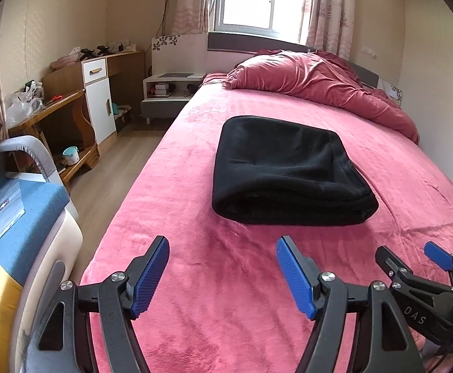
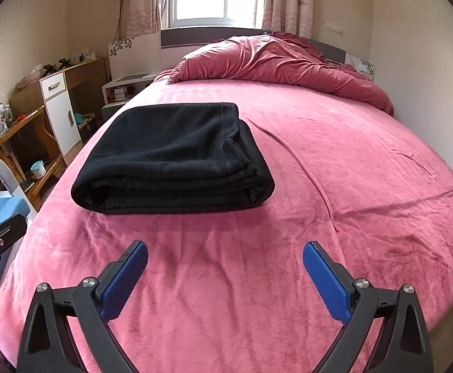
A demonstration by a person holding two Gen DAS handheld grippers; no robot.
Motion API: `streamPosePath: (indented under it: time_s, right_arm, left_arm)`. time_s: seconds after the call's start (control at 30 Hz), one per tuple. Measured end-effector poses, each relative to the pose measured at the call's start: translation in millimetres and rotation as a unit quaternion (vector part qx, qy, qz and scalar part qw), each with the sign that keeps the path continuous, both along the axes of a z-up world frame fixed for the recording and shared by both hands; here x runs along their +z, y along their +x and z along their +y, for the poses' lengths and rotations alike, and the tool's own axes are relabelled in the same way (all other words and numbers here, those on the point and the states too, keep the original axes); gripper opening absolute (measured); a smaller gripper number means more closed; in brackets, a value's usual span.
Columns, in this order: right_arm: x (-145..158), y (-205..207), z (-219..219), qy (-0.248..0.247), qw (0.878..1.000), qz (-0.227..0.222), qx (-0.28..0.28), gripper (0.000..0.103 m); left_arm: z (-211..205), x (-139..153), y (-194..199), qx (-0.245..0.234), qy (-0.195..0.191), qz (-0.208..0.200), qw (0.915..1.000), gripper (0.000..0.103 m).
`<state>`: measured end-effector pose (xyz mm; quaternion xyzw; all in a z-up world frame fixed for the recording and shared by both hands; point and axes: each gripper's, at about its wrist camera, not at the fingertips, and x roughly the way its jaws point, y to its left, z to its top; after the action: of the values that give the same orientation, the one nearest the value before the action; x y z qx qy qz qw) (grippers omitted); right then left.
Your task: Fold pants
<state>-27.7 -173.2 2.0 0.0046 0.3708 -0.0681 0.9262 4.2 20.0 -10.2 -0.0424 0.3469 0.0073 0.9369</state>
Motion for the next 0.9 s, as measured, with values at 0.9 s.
streamPosePath:
  time_s: [0.9]
  right_arm:
    - [-1.7, -1.9, 4.9, -0.006, 1.000, 0.001, 0.008, 0.100]
  left_arm:
    - [2.8, -4.1, -0.2, 0.022, 0.017, 0.005, 0.9996, 0.073]
